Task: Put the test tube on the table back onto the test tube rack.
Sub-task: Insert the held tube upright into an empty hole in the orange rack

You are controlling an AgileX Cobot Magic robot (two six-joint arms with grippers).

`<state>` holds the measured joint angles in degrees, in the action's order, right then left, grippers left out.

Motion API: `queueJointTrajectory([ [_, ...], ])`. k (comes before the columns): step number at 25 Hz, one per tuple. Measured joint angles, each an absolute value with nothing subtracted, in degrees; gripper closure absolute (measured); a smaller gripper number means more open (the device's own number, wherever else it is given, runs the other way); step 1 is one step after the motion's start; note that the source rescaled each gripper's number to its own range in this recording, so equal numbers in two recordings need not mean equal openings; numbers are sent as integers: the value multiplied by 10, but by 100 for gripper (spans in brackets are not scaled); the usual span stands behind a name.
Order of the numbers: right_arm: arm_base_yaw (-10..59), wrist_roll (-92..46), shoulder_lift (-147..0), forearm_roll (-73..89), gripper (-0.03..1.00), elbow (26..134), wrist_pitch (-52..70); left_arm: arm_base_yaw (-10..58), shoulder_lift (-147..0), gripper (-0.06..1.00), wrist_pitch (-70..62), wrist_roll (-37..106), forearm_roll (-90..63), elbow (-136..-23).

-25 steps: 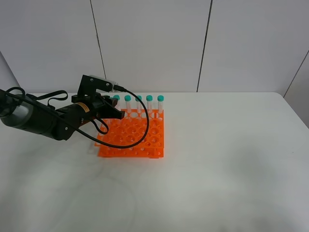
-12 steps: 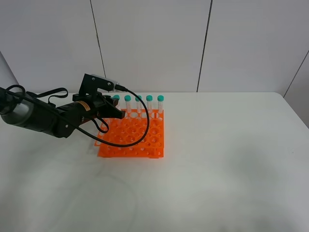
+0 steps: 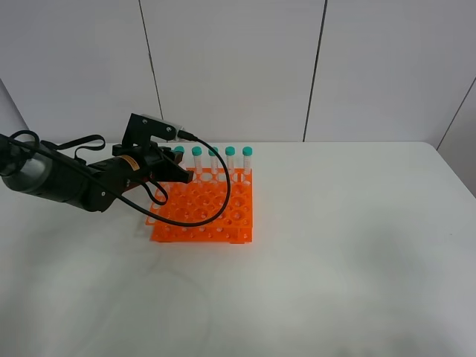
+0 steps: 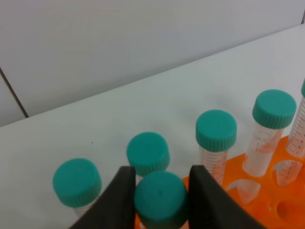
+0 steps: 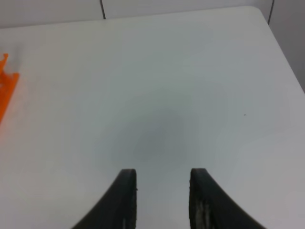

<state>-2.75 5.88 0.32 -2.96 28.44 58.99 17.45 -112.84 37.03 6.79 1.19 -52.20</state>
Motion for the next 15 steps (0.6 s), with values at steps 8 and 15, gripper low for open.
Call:
queueJointTrajectory([
  [8,-28,59,3,-30,59,284,590,174,-1128,48,370,68,12,-522],
  [15,-28,59,3,-30,59,284,590,174,-1130,48,372,68,12,-522],
])
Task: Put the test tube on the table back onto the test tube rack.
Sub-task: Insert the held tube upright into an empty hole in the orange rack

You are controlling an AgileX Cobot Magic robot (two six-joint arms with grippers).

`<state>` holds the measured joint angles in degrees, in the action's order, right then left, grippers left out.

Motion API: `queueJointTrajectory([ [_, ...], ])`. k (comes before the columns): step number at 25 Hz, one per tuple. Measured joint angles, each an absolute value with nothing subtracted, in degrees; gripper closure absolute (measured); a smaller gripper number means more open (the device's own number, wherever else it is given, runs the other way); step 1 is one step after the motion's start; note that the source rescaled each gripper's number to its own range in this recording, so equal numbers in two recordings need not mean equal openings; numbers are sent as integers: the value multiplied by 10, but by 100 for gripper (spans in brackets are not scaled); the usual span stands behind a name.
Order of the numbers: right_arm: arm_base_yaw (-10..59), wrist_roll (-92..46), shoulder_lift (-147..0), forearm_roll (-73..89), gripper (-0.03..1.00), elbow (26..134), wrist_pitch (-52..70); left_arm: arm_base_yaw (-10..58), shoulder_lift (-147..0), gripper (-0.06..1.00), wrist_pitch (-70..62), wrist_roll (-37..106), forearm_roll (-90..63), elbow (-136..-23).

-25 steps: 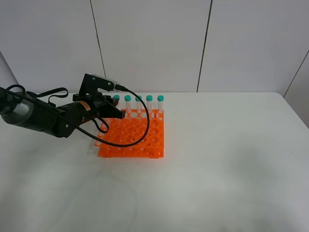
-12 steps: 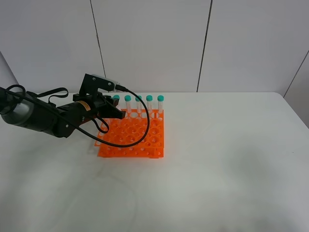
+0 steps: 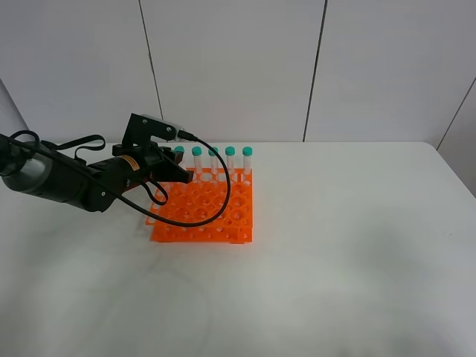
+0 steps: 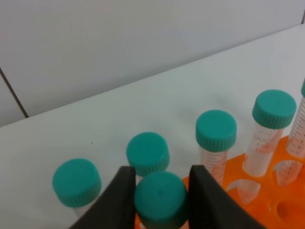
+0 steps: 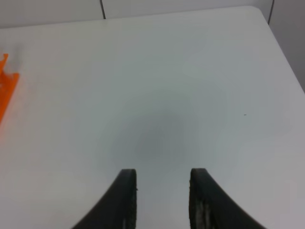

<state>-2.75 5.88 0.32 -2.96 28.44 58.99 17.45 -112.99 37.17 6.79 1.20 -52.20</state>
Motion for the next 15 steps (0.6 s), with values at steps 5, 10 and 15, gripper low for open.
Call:
queueJointTrajectory([
  [5,-28,59,3,-30,59,284,590,175,-1145,48,388,69,15,-522],
  [10,-28,59,3,-30,59,284,590,175,-1149,48,396,69,14,-522],
  [15,-28,59,3,-30,59,284,590,175,-1149,49,398,69,14,-522],
])
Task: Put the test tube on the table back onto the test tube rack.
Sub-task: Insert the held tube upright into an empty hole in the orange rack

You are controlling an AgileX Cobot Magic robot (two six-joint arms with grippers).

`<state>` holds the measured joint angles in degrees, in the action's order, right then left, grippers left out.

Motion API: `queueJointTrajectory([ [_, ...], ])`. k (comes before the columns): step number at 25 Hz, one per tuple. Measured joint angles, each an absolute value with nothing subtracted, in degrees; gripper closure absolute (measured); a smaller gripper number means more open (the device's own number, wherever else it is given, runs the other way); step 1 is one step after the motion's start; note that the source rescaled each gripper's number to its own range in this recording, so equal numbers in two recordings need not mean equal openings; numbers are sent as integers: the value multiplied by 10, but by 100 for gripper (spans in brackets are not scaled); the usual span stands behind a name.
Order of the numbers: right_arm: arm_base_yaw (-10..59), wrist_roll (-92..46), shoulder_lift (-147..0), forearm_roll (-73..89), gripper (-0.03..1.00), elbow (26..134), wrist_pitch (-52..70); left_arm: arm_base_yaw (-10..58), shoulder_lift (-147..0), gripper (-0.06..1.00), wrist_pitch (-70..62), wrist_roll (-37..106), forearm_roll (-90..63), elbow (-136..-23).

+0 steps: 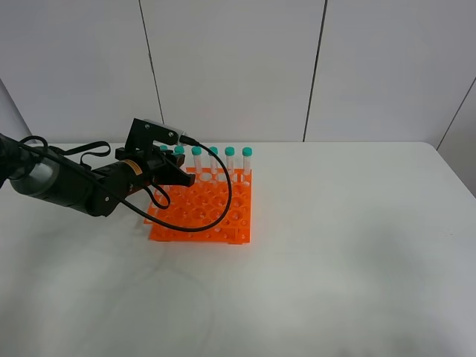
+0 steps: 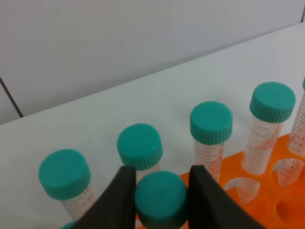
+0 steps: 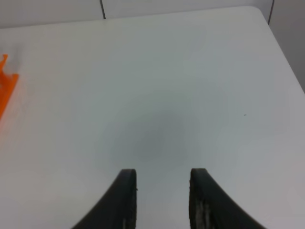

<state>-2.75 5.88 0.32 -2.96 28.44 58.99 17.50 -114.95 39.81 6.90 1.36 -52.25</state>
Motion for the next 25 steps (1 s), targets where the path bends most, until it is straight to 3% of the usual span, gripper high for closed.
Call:
queueJointTrajectory([
  [7,-28,59,3,-30,59,284,590,175,-1150,46,399,69,13,-522],
  [12,-28,59,3,-30,59,284,590,175,-1154,8,391,69,12,-522],
  [15,-28,59,3,-30,59,284,590,175,-1154,-2,390,69,12,-522],
  [25,-28,59,3,-30,59,284,590,175,-1153,-5,390,69,10,-522],
])
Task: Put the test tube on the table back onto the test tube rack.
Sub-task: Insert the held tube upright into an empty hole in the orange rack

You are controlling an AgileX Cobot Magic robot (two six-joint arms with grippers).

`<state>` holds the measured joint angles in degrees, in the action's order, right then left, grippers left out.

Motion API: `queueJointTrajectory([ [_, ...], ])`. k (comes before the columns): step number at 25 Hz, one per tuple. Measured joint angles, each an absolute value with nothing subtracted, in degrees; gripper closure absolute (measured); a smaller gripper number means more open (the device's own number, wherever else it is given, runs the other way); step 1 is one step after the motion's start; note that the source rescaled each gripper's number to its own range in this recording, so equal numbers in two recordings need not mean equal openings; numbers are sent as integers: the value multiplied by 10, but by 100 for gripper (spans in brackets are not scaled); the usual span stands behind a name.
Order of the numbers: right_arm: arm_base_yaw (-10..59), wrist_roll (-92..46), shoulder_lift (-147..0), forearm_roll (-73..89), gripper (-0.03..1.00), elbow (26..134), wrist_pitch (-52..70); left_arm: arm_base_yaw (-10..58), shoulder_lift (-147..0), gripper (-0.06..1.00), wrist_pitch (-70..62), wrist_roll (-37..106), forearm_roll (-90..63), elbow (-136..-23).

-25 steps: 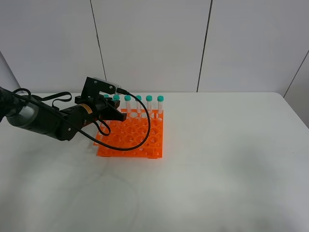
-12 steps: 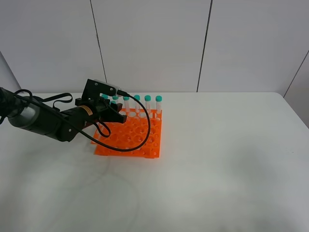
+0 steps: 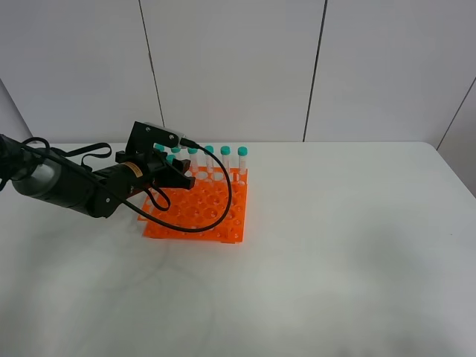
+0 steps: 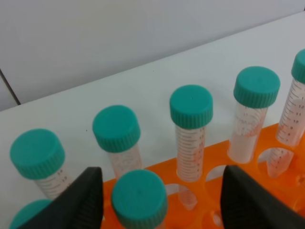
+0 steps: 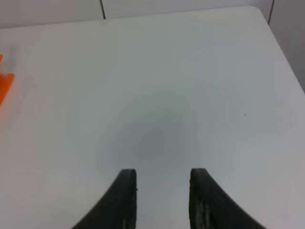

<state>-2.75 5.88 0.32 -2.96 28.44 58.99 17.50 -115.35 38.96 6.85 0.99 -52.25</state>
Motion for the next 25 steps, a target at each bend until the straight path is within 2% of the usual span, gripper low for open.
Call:
queueJointTrajectory([
  [20,-28,59,3,-30,59,284,590,184,-1090,-6,384,68,8,-522],
  [25,-28,59,3,-30,59,284,590,184,-1053,-6,333,70,8,-522],
])
